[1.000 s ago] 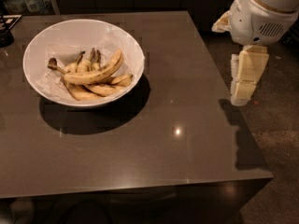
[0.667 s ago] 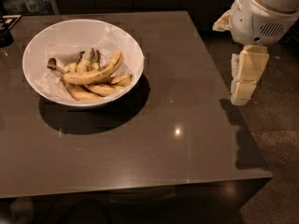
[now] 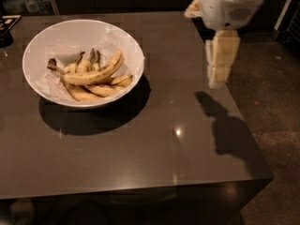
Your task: Pick banana from white bowl
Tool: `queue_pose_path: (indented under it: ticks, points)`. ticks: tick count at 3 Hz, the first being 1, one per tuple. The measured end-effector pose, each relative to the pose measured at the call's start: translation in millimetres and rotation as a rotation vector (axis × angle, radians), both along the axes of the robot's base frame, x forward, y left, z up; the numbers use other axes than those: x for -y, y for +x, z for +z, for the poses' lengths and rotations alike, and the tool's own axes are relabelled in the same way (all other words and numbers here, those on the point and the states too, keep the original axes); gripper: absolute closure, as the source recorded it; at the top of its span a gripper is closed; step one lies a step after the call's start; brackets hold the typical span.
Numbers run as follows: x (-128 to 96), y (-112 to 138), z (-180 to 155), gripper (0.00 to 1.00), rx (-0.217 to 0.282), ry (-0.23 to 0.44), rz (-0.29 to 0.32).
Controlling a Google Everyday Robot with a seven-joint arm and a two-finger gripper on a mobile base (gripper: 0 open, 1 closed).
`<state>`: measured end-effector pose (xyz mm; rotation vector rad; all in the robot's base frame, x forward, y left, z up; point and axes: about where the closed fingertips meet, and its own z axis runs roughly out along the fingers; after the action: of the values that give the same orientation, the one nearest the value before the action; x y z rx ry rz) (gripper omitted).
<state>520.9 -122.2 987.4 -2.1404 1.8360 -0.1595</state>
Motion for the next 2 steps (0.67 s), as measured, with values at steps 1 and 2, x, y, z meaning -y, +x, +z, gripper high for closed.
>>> queue_pose_path:
  ticks: [1,2]
  points:
    - [-49.0,32.9,-2.8,0.0,0.022,-0.106,0.137]
    - [-86.2,54.6,-9.6,0.0,0.018,-0.182,0.245]
